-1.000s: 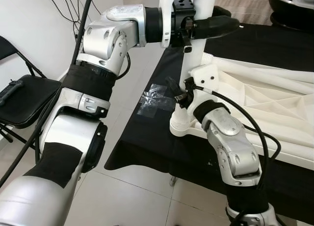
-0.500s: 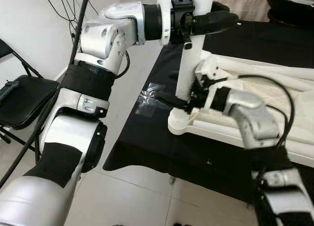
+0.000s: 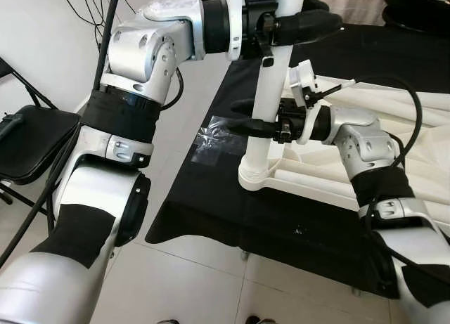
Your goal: Building children table
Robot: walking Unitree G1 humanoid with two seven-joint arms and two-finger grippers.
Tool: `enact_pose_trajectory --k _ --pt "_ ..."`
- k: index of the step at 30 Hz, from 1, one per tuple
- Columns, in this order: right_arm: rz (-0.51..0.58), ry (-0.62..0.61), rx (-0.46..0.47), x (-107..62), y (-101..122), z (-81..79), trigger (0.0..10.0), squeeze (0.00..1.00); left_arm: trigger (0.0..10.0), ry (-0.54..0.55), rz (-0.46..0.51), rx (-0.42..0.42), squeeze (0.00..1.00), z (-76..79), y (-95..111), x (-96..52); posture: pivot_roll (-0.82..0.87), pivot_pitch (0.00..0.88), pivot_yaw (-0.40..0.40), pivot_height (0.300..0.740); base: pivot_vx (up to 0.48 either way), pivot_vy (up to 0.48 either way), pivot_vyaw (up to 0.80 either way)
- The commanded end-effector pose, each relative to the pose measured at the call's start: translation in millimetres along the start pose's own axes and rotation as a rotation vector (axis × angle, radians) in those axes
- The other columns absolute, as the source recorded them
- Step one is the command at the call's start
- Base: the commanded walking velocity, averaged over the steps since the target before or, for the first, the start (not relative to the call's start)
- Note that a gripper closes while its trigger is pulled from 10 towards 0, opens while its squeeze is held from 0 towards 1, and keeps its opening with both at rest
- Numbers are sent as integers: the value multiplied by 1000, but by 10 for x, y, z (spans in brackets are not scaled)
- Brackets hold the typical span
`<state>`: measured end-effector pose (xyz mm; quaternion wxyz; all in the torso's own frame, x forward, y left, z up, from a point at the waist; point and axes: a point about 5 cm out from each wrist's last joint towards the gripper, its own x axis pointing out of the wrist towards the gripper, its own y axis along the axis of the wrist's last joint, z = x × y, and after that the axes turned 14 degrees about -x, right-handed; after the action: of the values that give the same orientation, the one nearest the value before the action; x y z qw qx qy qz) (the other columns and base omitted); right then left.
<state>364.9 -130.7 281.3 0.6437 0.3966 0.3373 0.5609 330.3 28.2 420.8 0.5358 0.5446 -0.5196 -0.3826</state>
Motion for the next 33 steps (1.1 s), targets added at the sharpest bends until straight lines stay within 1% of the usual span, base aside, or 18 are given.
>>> enact_pose_trajectory --k 1,6,7,8,9,10,12,13,14,15,16,18,19,20,23,25,27,33 --pt "54 108 -5 183 35 -55 0 0 0 -14 -49 -28 0 18 -167 90 86 231 -10 740 0 0 0" --pt "55 103 -8 156 21 -50 0 0 0 -5 -40 -16 0 12 -157 86 77 229 -9 740 0 0 0" --pt "47 78 -14 135 5 -59 0 0 10000 -3 -37 -7 1000 11 -155 84 74 228 -10 740 0 0 0" --pt "47 78 -14 135 5 -59 0 0 10000 -3 -37 -7 1000 11 -155 84 74 228 -10 740 0 0 0" --pt "-10 16 -53 96 -66 -121 0 0 10000 14 -30 -8 1000 -4 -153 77 63 233 -19 740 0 0 0" --pt "-31 -1 -70 81 -93 -155 0 0 10000 27 -25 -10 1000 -14 -150 74 63 233 -19 740 0 0 0" --pt "-63 -42 -64 69 -120 -176 0 0 10000 34 -22 -14 1000 -19 -152 71 62 238 -31 740 0 0 0" --pt "-88 -140 -56 83 -158 -227 0 0 10000 41 -24 -9 0 -27 -150 59 57 241 -46 740 0 0 0" --pt "-88 -140 -56 83 -158 -227 0 0 10000 41 -24 -9 0 -27 -150 59 57 241 -46 740 0 0 0" --pt "-216 -444 -37 102 -307 -268 0 0 10000 46 -23 -14 0 -42 -148 38 61 243 -57 740 0 0 0" --pt "-341 -769 -10 18 -418 -357 0 0 10000 58 -26 -14 0 -58 -149 19 71 242 -60 740 0 0 0" --pt "-341 -769 -10 18 -418 -357 0 0 10000 58 -26 -14 0 -58 -149 19 71 242 -60 740 0 0 0" --pt "-446 -883 22 -52 -508 -584 0 0 10000 68 -32 -17 0 -80 -150 1 84 241 -55 740 0 0 0" --pt "-494 -906 48 -58 -554 -747 0 0 10000 71 -41 -18 0 -97 -160 -18 49 253 -35 740 0 0 0" --pt "-493 -901 70 -42 -559 -775 0 0 10000 69 -48 -17 0 -105 -176 -18 42 231 -31 740 0 0 0" --pt "-453 -913 79 40 -513 -676 0 0 10000 56 -56 -8 0 -87 -204 0 37 214 -35 740 0 0 0" --pt "-440 -925 78 76 -476 -637 0 0 10000 50 -55 -1 0 -72 -198 14 34 210 -36 740 0 0 0" --pt "-436 -959 84 166 -402 -669 0 0 10000 56 -59 20 0 -66 -166 16 40 204 -34 740 0 0 0"
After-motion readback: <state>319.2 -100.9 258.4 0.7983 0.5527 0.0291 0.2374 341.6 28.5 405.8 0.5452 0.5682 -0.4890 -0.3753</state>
